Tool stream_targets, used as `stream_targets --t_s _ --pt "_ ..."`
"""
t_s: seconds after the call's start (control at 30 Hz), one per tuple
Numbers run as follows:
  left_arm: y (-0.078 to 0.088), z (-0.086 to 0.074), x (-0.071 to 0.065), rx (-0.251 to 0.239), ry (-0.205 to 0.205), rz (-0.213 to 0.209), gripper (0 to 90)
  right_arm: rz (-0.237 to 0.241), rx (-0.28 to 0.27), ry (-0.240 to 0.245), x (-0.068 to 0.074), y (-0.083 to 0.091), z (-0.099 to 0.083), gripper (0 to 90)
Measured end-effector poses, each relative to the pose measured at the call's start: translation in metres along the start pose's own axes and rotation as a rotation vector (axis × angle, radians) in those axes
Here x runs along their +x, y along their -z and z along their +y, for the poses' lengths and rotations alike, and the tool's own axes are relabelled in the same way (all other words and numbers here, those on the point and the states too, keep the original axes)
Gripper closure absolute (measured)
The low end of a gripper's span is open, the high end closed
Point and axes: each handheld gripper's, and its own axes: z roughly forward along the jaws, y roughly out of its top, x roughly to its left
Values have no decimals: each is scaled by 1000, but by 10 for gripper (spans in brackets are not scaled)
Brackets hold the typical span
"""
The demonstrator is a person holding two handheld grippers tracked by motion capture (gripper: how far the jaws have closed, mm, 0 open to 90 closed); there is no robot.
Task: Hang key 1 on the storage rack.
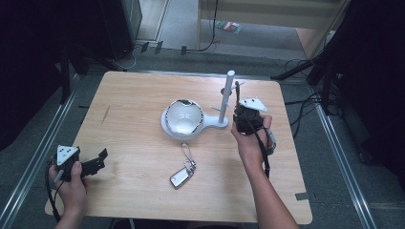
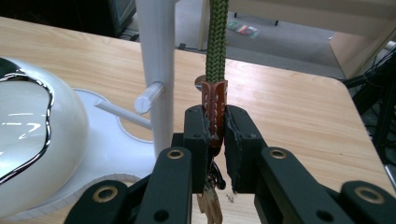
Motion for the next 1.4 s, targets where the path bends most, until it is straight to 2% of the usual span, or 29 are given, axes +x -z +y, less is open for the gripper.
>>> stream_targets --t_s 0.27,0.53,0.67,0.77,0.8,0.93,0.97,1.07,1.17,1.23,1.3,1.4 --pt "0 0 0 0 0 0 0 31 11 20 5 -2 -2 805" --pt "0 0 0 -1 2 1 0 37 9 22 6 -2 -4 780" --pt "0 0 0 -1 2 1 0 35 44 4 4 -2 -9 772" --pt "0 0 0 0 1 1 0 51 97 -2 2 -3 -13 735" --pt "0 0 0 0 1 1 0 51 97 -2 2 -3 -13 735" --pt "0 0 0 -2 3 -1 0 68 138 25 4 -2 -14 686" --pt "0 0 0 -2 2 -2 0 84 163 42 6 -1 -15 646" --pt "0 0 0 -1 2 -1 0 112 213 74 10 0 -14 612" --pt "0 0 0 -1 3 -2 0 137 245 81 12 1 -13 585" --pt "0 0 0 -1 3 -1 0 174 320 84 16 1 -12 562" --pt "0 0 0 -1 4 -2 0 181 336 88 18 1 -12 559" --pt "0 0 0 -2 5 -3 0 215 400 137 25 0 -12 525"
